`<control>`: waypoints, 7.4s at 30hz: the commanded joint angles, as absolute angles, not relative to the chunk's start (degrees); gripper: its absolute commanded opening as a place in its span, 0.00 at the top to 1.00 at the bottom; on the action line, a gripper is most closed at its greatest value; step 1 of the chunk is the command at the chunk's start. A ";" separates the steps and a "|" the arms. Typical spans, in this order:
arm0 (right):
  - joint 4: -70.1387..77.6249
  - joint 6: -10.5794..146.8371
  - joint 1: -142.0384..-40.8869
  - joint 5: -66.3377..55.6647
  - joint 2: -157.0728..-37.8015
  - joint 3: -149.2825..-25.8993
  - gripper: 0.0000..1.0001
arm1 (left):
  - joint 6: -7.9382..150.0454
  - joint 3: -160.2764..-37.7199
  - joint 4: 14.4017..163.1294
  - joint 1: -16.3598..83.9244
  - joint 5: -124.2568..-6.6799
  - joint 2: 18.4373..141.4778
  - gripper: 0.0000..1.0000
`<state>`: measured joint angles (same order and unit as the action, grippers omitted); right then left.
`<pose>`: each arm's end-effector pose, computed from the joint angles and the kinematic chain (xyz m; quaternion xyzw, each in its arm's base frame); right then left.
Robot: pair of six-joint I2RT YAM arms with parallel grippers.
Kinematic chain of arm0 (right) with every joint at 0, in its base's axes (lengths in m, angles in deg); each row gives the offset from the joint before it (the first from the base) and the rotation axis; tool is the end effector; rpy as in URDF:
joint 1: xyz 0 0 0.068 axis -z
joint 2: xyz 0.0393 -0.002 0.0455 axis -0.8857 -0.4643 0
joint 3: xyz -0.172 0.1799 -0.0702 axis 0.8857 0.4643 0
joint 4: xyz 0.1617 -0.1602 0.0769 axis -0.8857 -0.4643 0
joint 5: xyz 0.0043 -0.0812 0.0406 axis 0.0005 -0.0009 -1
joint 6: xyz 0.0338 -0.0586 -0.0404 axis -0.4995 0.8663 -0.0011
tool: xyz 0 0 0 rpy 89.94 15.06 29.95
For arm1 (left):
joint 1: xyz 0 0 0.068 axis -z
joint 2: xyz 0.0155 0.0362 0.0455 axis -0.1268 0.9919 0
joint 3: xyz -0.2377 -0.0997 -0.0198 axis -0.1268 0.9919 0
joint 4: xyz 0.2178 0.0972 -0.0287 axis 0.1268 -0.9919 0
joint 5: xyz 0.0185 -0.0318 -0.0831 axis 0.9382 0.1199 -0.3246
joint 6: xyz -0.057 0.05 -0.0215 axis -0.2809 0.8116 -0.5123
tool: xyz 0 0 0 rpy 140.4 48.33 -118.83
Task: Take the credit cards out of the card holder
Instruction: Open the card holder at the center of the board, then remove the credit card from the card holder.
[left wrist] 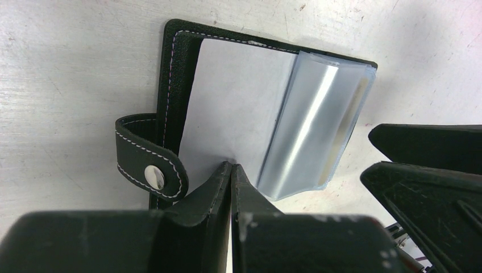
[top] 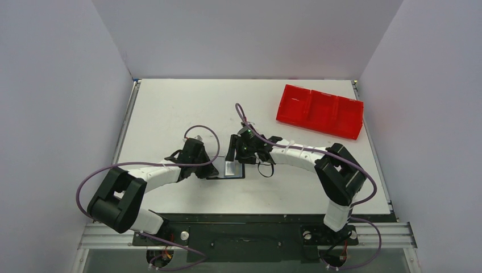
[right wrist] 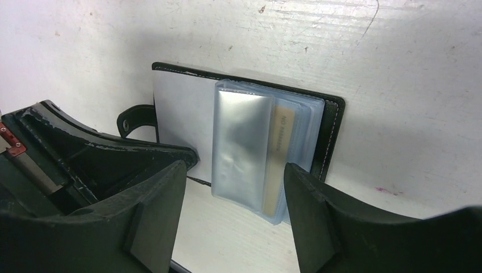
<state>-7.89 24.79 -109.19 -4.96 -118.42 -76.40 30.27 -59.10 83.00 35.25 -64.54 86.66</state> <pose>0.2507 0.2800 0.1614 0.0053 0.9376 0.2960 0.1824 0.2246 -0.1289 0.1159 -0.1807 0.9306 -0.2480 0.1997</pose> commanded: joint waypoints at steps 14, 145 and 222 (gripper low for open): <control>-6.92 24.94 -110.23 -3.85 -122.86 -78.69 0.41 | 31.37 -59.26 80.66 35.12 -59.91 89.36 1.00; -12.92 28.62 -112.43 -6.23 -129.48 -90.53 0.84 | 38.61 -63.95 80.05 34.44 -65.26 89.81 0.96; -13.98 24.60 -114.85 -8.72 -137.37 -102.41 0.35 | 41.69 -70.98 58.65 32.07 -65.24 66.78 0.95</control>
<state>-15.26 25.43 -115.90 -10.62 -141.76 -105.27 41.03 -68.98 54.91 32.32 -62.20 64.49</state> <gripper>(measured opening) 0.645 0.048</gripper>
